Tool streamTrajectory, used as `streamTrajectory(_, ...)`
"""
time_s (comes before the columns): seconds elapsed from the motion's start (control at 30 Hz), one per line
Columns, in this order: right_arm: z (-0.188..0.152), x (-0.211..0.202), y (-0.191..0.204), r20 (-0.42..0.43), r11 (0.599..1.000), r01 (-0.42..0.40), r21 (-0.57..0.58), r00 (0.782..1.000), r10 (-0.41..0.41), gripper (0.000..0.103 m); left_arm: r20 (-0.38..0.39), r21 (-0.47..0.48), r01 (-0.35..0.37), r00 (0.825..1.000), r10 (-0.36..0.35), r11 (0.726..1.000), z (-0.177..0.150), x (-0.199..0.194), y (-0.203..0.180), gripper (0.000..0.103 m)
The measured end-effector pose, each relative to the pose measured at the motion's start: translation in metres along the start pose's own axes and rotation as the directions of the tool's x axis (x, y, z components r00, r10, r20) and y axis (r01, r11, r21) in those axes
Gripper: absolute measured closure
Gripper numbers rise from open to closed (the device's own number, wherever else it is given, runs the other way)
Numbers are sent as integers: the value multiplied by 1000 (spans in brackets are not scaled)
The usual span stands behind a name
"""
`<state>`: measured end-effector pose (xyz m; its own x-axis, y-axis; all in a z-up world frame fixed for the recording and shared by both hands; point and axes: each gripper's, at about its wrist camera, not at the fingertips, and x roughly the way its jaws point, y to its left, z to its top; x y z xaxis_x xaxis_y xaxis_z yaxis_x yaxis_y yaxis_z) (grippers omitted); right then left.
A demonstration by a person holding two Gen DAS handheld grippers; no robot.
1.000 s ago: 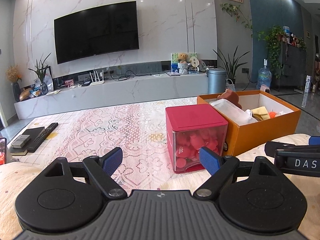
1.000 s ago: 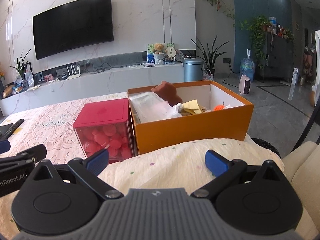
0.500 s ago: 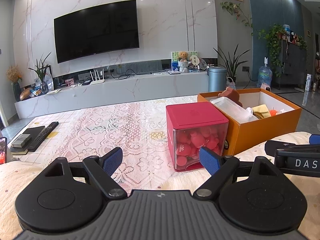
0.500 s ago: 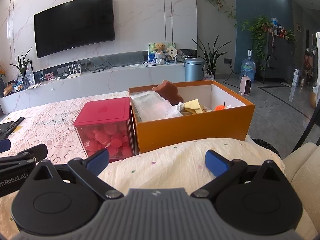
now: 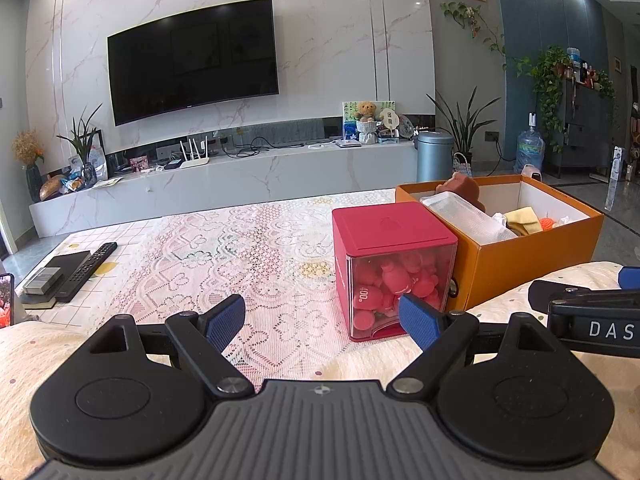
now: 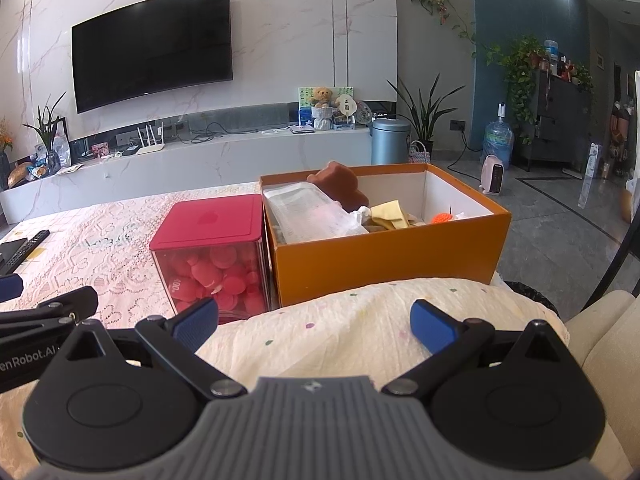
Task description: Organize soft objects
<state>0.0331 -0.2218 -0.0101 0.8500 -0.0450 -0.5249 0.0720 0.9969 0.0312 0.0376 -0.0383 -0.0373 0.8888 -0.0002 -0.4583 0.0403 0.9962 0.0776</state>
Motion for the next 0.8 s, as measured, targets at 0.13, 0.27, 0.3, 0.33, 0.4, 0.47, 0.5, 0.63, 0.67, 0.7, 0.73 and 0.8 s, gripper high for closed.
streamTrajectory(0.13,0,0,0,0,1000,0,0,1000,0,3,-2,0,-2,1000,2,1000,1,1,0,2)
streamTrajectory(0.27,0,0,0,0,1000,0,0,1000,0,3,-3,0,-2,1000,2,1000,0,1,0,2)
streamTrajectory(0.3,0,0,0,0,1000,0,0,1000,0,3,-3,0,-2,1000,2,1000,1,1,0,2)
streamTrajectory(0.33,0,0,0,0,1000,0,0,1000,0,3,-3,0,-2,1000,2,1000,0,1,0,2)
streamTrajectory(0.4,0,0,0,0,1000,0,-1,1000,0,3,-3,0,-4,1000,4,1000,0,1,0,2)
streamTrajectory(0.47,0,0,0,0,1000,0,0,1000,0,3,-4,0,-4,1000,4,1000,0,1,0,2)
streamTrajectory(0.5,0,0,0,0,1000,0,0,1000,0,3,-5,1,-6,1000,6,1000,0,1,0,2)
streamTrajectory(0.63,0,0,1,0,1000,-1,0,1000,1,3,-5,1,-6,1000,6,1000,0,1,0,2)
streamTrajectory(0.67,0,0,1,0,1000,-1,-1,1000,1,3,-5,0,-5,1000,5,1000,0,1,0,2)
streamTrajectory(0.7,0,0,1,0,1000,0,-1,1000,0,3,-5,0,-6,1000,6,1000,0,1,0,2)
streamTrajectory(0.73,0,0,1,0,1000,0,-1,1000,0,3,-5,0,-6,1000,6,1000,0,1,0,2)
streamTrajectory(0.8,0,0,1,0,1000,0,-1,1000,0,3,-5,0,-6,1000,6,1000,0,1,0,2)
